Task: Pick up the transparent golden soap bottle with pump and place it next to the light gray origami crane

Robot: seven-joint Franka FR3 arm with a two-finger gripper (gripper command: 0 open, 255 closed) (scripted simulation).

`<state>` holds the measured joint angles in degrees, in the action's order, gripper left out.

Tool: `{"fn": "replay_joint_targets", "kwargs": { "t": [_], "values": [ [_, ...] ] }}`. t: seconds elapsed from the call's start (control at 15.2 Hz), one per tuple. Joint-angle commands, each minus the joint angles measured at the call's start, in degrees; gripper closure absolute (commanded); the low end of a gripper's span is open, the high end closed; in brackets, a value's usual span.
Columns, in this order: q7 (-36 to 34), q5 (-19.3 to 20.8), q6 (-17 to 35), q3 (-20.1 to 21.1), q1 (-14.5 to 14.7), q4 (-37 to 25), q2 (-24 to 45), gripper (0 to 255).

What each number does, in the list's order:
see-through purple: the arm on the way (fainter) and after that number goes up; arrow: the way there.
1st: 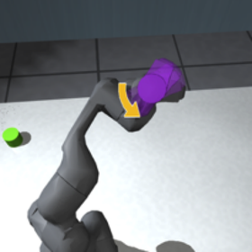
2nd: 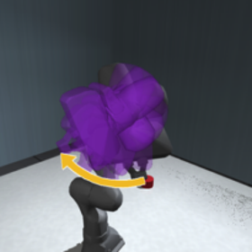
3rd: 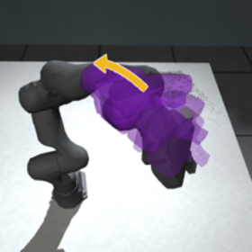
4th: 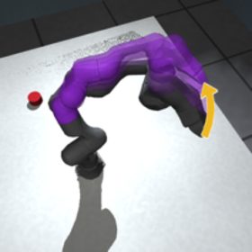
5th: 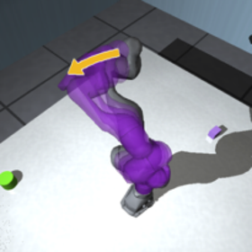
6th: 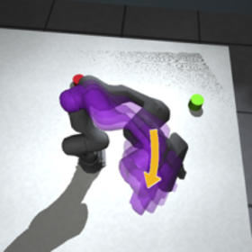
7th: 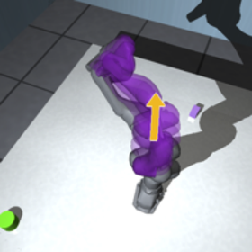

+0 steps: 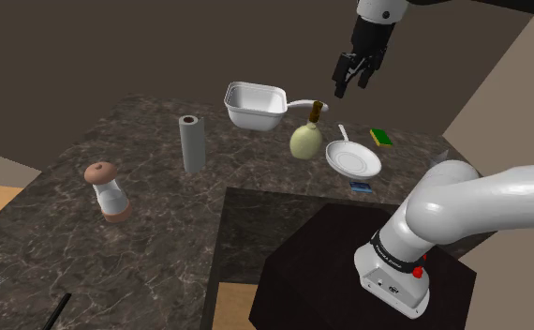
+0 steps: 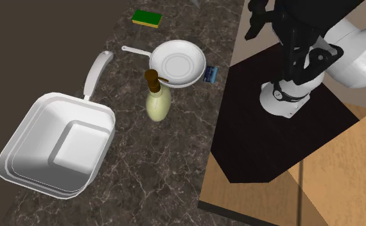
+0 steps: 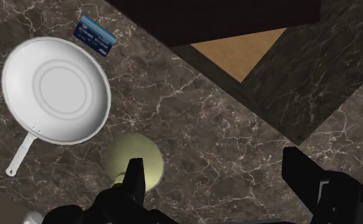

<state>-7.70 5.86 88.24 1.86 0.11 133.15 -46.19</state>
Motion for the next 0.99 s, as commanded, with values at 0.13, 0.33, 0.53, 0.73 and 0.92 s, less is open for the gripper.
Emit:
{"fn": "replay_joint_targets", "kwargs": {
  "t": [0.13, 0.33, 0.53, 0.73, 0.92],
  "values": [
    [1.69, 0.64, 2.92, -2.25, -0.61, 0.46, 2.33, 0],
    [4.26, 1.31, 7.23, -5.56, -1.41, 0.58, 6.37, 0],
    [6.91, 1.55, 11.38, -8.79, -2.07, 0.02, 11.00, 0],
    [9.71, 1.26, 15.28, -11.95, -2.52, -1.22, 16.16, 0],
    [12.76, 0.30, 18.84, -14.99, -2.81, -3.13, 21.80, 0]
  ]
}}
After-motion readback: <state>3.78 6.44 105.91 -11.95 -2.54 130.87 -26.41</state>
